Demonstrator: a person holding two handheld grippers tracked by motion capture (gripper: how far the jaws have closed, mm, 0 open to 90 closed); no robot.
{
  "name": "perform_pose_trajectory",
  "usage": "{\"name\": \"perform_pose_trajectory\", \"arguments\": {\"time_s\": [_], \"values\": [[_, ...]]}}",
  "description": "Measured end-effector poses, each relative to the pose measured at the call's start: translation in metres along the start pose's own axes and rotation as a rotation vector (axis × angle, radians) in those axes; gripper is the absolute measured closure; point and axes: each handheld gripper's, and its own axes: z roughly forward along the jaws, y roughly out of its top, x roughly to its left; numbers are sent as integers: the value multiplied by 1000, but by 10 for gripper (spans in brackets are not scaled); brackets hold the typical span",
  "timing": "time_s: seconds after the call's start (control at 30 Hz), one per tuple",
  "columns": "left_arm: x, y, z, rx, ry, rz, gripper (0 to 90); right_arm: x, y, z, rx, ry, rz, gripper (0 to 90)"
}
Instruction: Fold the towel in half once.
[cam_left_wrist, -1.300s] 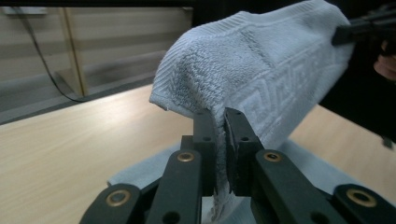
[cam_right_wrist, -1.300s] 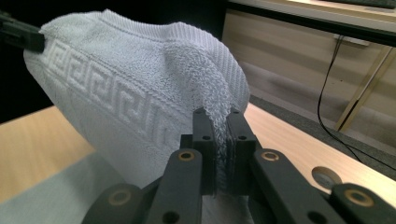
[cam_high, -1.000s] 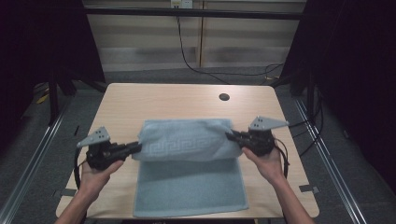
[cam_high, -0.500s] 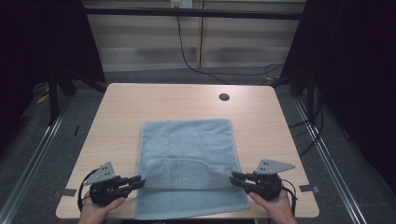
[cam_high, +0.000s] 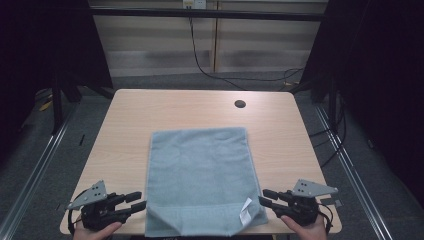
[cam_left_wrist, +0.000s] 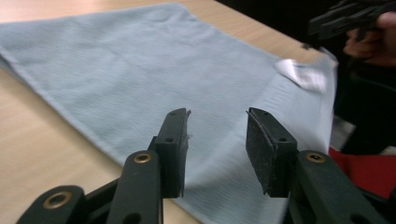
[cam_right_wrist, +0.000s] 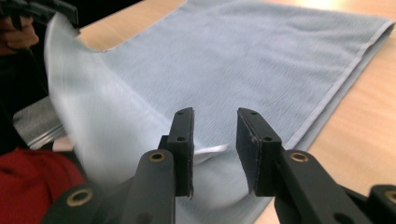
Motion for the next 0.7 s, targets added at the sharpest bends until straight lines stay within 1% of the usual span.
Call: {"name": "perform_pose_trajectory", "arguments": {"time_s": [0.03, 0.07, 0.1, 0.13, 0.17, 0.2, 0.23, 0.27, 0.3, 0.33, 0.37, 0.4, 0.47, 0.53, 0.57, 0.6, 0.63, 0.67, 0.7], "values": [[5, 2, 4, 2, 0, -5, 593, -3, 3, 2, 1, -8, -13, 676], [10, 5, 8, 12, 4, -6, 592, -6, 6, 6, 2, -17, -14, 672], [15, 7, 13, 26, 13, -5, 591, -10, 9, 10, 4, -8, -10, 673], [22, 11, 19, 44, 18, -11, 591, -14, 12, 16, 15, -4, -16, 672], [25, 12, 24, 42, 24, -24, 585, -19, 15, 24, 29, -9, -21, 666], [31, 14, 29, 53, 27, -37, 580, -23, 17, 30, 35, -4, -22, 664], [35, 16, 37, 78, 33, -44, 568, -27, 20, 37, 46, -6, -18, 659], [39, 18, 43, 102, 55, -39, 551, -32, 23, 44, 51, -34, -20, 644], [44, 20, 50, 115, 65, -45, 539, -37, 26, 51, 55, -39, -16, 617], [48, 22, 56, 116, 64, -49, 536, -42, 30, 58, 70, -32, -8, 587], [52, 26, 61, 124, 72, -34, 527, -46, 34, 65, 80, -38, -7, 553], [56, 29, 66, 137, 79, -29, 523, -51, 37, 71, 95, -44, -5, 547], [62, 36, 77, 140, 80, -33, 505, -61, 43, 85, 120, -39, 3, 527], [68, 44, 86, 151, 93, -18, 496, -70, 48, 100, 144, -44, 9, 491], [72, 47, 90, 150, 100, -11, 497, -74, 50, 107, 162, -48, 14, 472], [76, 51, 94, 152, 127, -7, 506, -77, 52, 115, 180, -51, 19, 451], [80, 52, 97, 135, 150, -5, 501, -80, 54, 122, 198, -51, 19, 438], [84, 53, 99, 127, 134, -16, 515, -84, 55, 128, 215, -47, 24, 434], [89, 53, 104, 160, 147, -20, 511, -87, 56, 134, 220, -41, 32, 434]]}}
